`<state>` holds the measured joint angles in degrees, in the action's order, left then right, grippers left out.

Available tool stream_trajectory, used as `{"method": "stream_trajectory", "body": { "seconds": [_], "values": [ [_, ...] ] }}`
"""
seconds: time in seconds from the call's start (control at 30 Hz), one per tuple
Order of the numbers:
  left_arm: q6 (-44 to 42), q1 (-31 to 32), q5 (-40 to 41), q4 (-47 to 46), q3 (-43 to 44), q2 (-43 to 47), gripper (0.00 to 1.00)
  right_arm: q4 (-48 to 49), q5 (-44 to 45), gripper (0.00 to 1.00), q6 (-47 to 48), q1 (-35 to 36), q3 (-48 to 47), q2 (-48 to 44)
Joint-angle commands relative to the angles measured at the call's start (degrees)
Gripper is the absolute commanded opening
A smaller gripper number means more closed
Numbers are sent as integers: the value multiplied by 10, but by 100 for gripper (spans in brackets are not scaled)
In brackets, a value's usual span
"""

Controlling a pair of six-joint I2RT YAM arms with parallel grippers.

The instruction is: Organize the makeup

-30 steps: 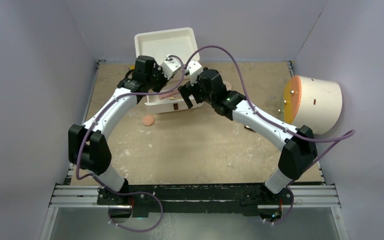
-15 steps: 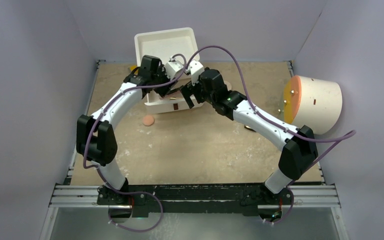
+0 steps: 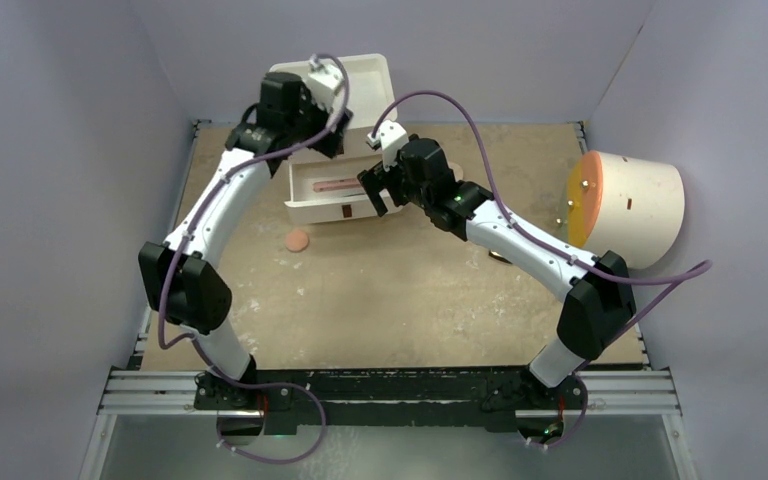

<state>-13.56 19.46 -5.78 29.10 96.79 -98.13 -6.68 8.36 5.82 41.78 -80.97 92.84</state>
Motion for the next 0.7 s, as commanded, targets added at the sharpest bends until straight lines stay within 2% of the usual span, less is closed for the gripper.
{"method": "stream_trajectory", "body": {
  "seconds": [0.0,0.1,0.23,0.37,0.5,0.67],
  "values": [
    [113,-84,100,-39,171,-23,92,18,3,99,-10,1,-1,-19],
    [162,-116,133,8,268,-84,92,21,7,99,-11,1,-1,-18],
    [182,-132,164,-26,296,-117,93,22,20,99,-10,1,-4,-16],
    [199,-149,142,15,373,-183,93,21,26,99,-6,1,-9,-17],
    [216,-155,95,16,385,-227,94,23,26,99,1,1,-18,-8],
    [241,-167,104,19,386,-265,94,12,33,99,3,1,-19,-1]
  ]
}}
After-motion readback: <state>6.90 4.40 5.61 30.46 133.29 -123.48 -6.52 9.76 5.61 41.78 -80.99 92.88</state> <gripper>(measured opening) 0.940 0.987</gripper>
